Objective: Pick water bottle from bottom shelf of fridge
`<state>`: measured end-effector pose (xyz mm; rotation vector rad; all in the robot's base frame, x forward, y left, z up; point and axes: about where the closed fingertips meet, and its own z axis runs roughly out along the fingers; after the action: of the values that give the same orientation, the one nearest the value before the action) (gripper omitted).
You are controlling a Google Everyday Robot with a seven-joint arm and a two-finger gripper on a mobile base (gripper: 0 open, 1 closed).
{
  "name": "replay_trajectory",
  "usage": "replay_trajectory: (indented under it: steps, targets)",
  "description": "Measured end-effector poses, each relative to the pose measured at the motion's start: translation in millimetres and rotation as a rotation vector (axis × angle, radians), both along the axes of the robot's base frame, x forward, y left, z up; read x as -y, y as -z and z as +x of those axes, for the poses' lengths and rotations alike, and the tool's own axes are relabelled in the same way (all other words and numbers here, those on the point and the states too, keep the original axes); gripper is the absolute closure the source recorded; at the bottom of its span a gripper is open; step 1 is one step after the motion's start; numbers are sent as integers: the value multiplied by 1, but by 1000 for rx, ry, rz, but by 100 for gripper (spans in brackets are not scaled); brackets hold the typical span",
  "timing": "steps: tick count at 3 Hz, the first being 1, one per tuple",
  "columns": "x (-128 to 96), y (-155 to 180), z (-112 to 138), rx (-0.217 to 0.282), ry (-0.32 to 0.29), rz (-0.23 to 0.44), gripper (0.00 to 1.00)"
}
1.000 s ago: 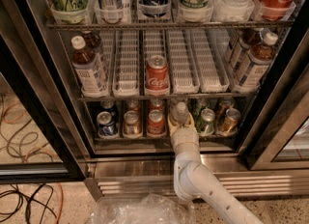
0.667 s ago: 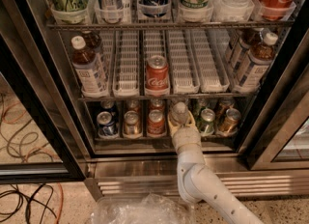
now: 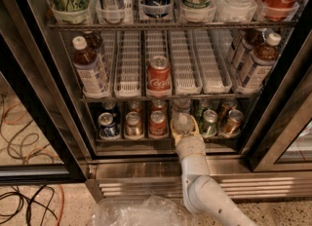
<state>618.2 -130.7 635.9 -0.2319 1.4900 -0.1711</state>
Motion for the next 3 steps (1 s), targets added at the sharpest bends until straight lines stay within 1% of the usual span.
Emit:
replay_trajectory:
  steps: [2, 3]
  targets:
    - [-5, -4, -2, 4, -22, -5, 100]
    - [-22, -17, -1, 15, -58, -15, 100]
